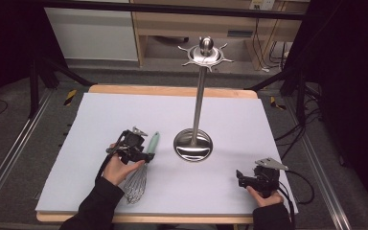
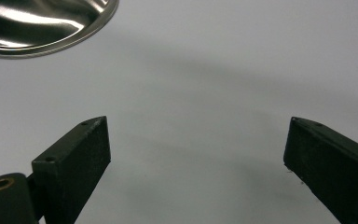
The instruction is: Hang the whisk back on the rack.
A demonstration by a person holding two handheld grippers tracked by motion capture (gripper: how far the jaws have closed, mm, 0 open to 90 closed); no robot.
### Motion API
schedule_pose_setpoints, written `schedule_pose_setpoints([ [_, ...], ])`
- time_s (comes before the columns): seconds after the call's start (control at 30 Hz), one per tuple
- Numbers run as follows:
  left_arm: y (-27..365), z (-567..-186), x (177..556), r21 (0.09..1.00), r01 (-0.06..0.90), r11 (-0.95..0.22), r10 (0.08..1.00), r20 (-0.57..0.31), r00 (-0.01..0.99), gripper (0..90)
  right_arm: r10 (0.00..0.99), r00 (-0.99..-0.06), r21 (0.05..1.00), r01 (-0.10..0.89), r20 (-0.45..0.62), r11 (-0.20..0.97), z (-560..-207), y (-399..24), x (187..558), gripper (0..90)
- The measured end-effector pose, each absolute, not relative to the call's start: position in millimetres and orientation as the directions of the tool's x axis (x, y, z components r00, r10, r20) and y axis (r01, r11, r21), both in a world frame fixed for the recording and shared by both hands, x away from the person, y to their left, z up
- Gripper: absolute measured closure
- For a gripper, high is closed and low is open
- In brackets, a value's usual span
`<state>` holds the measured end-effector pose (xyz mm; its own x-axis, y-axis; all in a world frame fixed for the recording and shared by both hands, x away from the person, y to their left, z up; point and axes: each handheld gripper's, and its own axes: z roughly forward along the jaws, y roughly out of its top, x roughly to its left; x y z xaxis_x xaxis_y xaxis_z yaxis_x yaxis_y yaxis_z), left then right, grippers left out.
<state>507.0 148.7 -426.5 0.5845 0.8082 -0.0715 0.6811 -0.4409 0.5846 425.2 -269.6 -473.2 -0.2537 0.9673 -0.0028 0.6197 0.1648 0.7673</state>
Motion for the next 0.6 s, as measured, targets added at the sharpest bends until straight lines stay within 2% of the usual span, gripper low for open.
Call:
schedule_pose_setpoints([
  [0.6, 142.5, -441.5, 523.3, 0.489, 0.753, -0.441, 0.830, -0.097, 0.549, 57.4, 0.968, -0.252, 0.767, 0.620, -0.002, 0.163, -473.2, -270.3, 425.4, 7.7],
])
